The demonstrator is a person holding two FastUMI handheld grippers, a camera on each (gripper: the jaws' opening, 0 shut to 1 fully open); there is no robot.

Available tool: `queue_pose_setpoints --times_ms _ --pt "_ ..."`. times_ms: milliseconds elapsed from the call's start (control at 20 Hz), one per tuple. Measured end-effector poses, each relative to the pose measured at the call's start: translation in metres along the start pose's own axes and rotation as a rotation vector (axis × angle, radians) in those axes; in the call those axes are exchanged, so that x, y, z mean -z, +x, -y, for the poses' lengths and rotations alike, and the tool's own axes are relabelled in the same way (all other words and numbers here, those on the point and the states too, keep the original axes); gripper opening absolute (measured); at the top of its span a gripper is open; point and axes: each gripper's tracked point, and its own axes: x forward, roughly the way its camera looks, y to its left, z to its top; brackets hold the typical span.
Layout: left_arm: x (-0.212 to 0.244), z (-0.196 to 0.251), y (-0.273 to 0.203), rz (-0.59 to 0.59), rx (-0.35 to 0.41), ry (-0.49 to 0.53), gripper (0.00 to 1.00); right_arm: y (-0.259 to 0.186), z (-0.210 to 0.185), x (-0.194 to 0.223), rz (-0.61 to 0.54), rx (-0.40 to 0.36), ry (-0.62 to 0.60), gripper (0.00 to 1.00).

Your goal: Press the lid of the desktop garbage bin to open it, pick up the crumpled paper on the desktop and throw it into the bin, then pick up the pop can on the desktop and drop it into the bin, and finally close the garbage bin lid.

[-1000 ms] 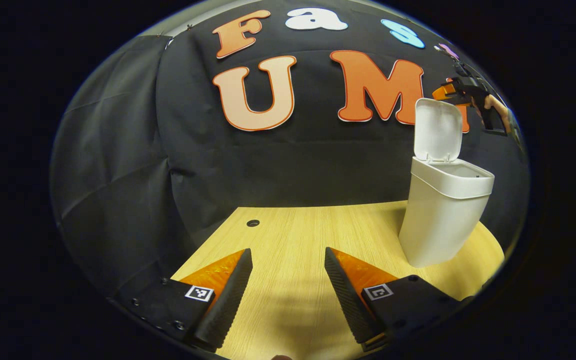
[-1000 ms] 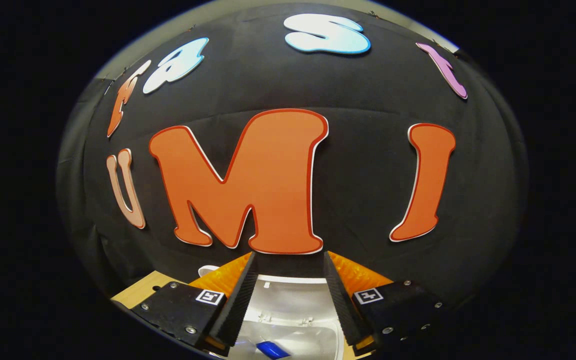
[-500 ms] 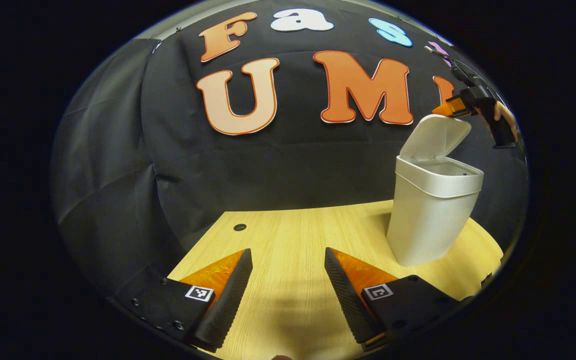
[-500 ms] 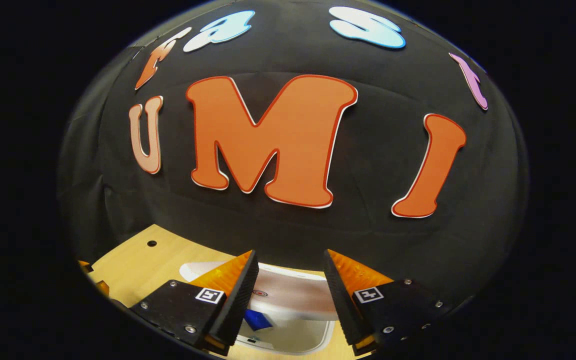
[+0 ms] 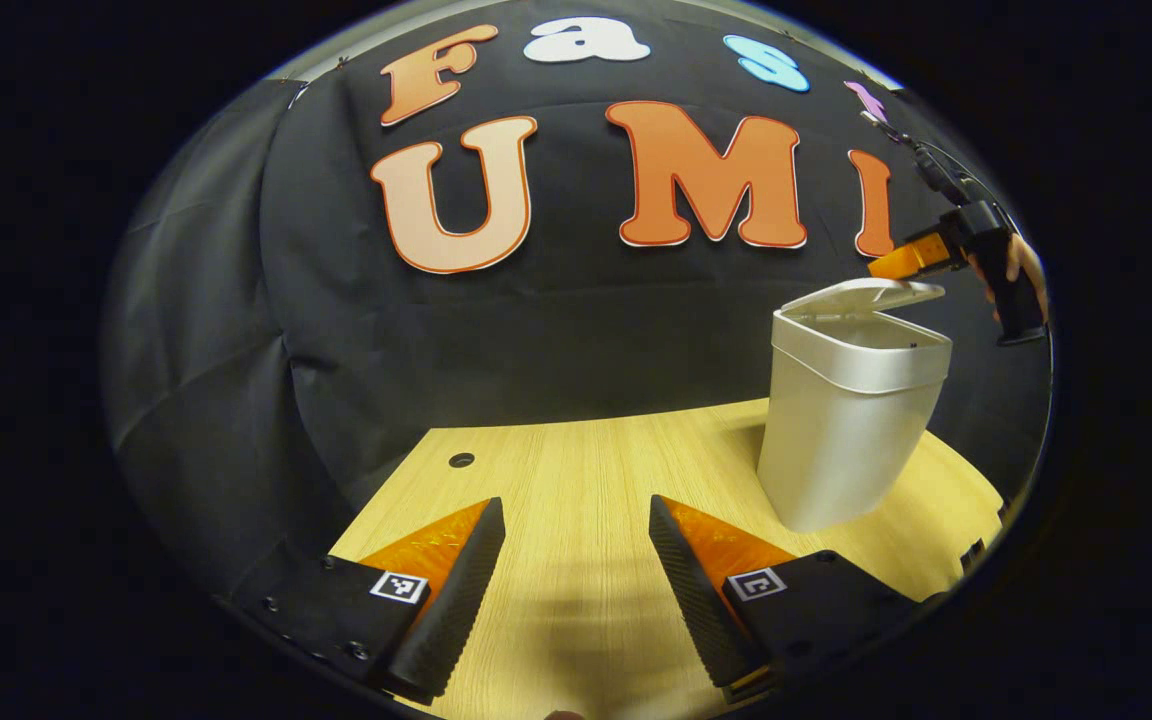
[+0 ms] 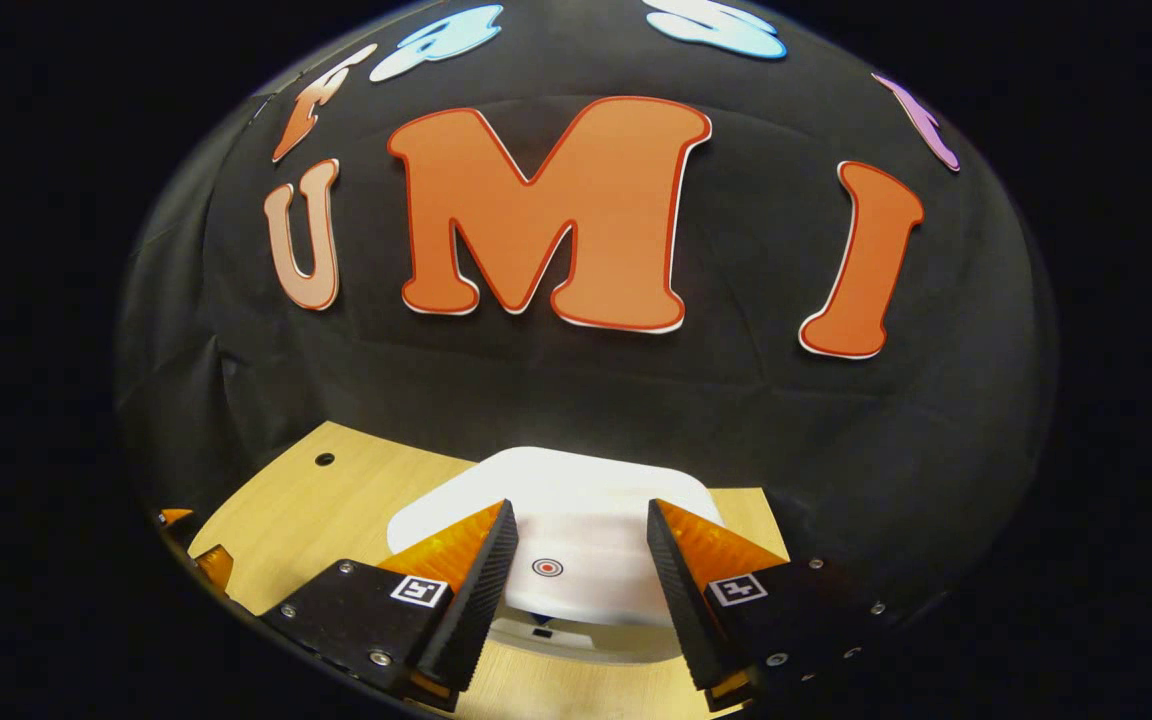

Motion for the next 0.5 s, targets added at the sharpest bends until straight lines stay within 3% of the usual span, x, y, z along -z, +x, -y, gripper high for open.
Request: queue_pose_setpoints --times_ms 500 --pt "0.000 0.006 0.008 0.000 0.052 0.014 0.94 -0.009 -0.013 0.031 -0.050 0.004 0.033 0.79"
